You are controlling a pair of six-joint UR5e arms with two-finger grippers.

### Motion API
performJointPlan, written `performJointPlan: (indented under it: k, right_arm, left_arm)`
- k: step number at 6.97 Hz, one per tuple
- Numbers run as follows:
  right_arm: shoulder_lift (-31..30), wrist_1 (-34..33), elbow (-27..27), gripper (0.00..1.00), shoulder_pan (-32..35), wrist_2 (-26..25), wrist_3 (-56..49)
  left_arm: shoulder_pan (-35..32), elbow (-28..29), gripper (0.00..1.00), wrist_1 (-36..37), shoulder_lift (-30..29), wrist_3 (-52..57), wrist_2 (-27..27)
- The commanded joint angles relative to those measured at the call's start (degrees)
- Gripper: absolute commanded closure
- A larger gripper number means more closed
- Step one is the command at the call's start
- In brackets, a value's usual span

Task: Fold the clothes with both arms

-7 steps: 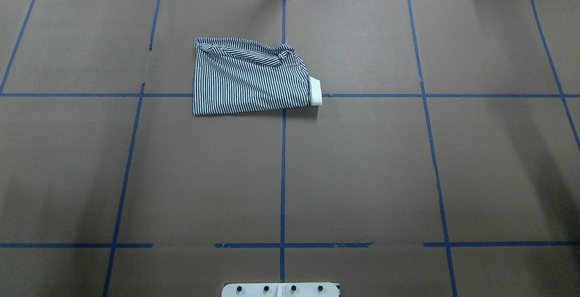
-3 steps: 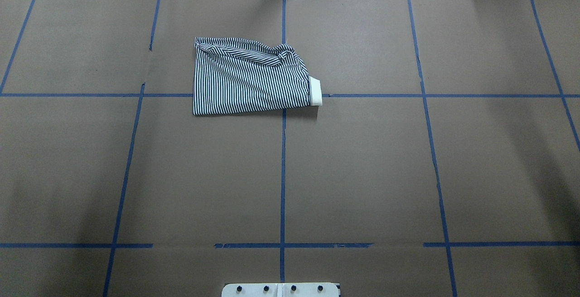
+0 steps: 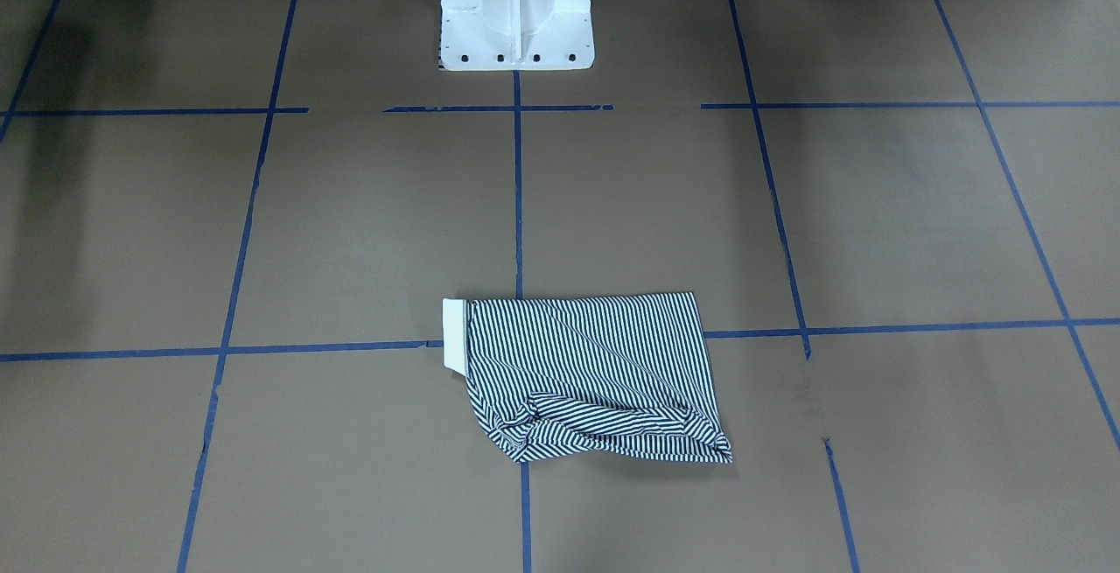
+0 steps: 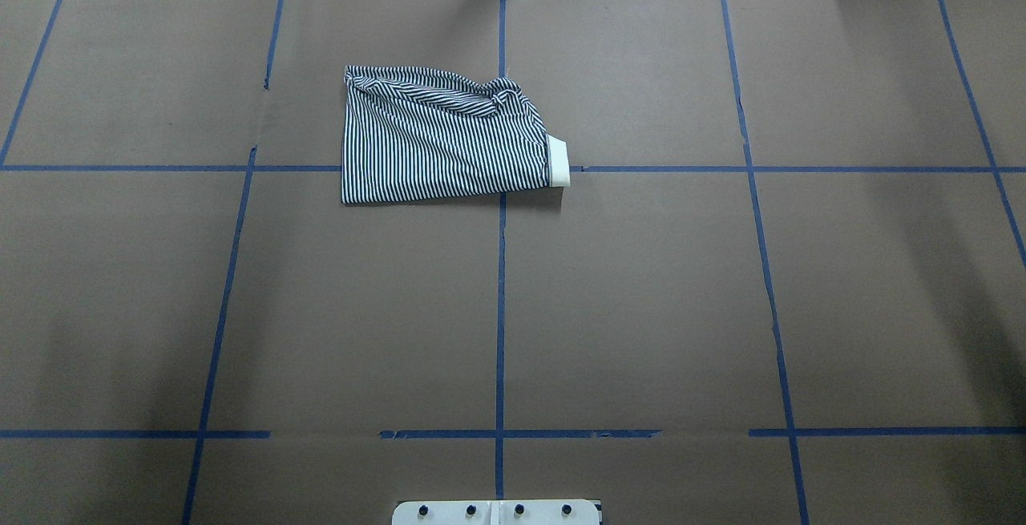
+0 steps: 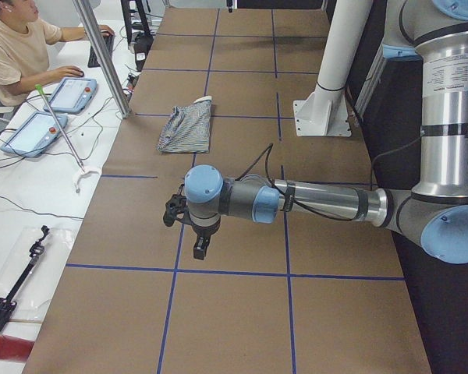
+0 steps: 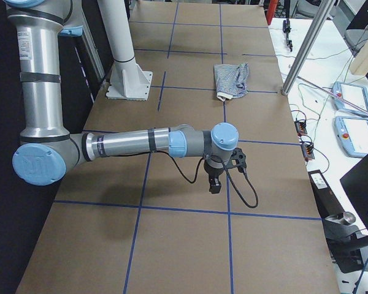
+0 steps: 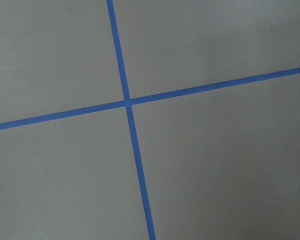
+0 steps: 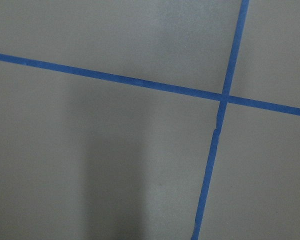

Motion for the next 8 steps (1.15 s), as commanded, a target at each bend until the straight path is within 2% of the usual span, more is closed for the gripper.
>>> performJointPlan:
  k: [1,2,4,8]
  right_arm:
    - [-1.0,-0.1,-0.2,0.0,0.1,0.0,0.4]
    - [-0.9,-0.1,-0.2,0.0,0.1,0.0,0.4]
    - [-0.4,-0.1,-0.5,0.0,1.2,0.1,0.3]
    - [-0.3,0.0,-0.5,0.0,1.3,0.1,0.1]
  left_arm:
    - [0.0,-3.1,0.0,-1.3,-0.4,0.2,0.0]
    - [0.0,-5.8,0.0,-1.0,0.1,-0.4,0.1]
    - [0.0,-7.7,0.0,-1.7,1.5,0.2,-2.5]
    - [0.0,-7.5,0.0,-1.6,1.6,0.2,-2.6]
